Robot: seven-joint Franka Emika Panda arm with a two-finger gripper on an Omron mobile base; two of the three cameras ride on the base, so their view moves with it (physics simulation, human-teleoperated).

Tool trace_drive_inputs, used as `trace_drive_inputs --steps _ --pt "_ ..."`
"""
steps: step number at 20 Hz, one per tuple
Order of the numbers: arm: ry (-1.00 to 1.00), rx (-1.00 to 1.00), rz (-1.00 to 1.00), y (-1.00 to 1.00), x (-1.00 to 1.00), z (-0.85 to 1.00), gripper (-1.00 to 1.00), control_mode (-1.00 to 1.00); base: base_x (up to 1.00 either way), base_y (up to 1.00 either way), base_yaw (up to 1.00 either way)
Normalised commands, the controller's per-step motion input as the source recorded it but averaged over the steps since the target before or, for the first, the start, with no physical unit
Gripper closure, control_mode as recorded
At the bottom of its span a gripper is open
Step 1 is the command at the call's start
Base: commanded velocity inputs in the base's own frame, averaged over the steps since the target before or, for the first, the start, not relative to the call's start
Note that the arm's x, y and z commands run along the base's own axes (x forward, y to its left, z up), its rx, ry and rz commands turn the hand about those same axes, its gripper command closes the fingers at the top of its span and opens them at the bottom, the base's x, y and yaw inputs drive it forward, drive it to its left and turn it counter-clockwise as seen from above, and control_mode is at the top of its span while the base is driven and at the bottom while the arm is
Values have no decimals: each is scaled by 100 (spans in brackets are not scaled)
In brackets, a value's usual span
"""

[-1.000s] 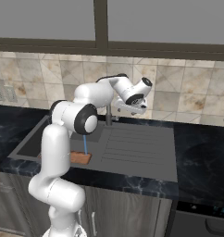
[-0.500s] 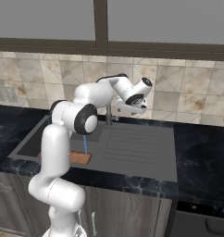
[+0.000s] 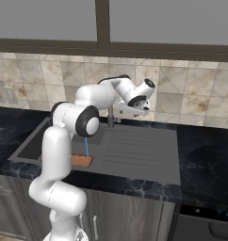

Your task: Turn on the sink faucet with hot water and rinse the cutting board for ten seconds, then turn off the faucet. Push the cutting board to reach the water if necessary.

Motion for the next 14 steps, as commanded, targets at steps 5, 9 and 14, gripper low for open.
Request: trace_drive_inputs --steps 5,9,14 --pt "0 0 0 0 0 0 -100 -100 0 0 0" --pt "0 0 0 0 0 0 -100 -100 0 0 0" --pt "0 0 0 0 0 0 -100 -100 0 0 0"
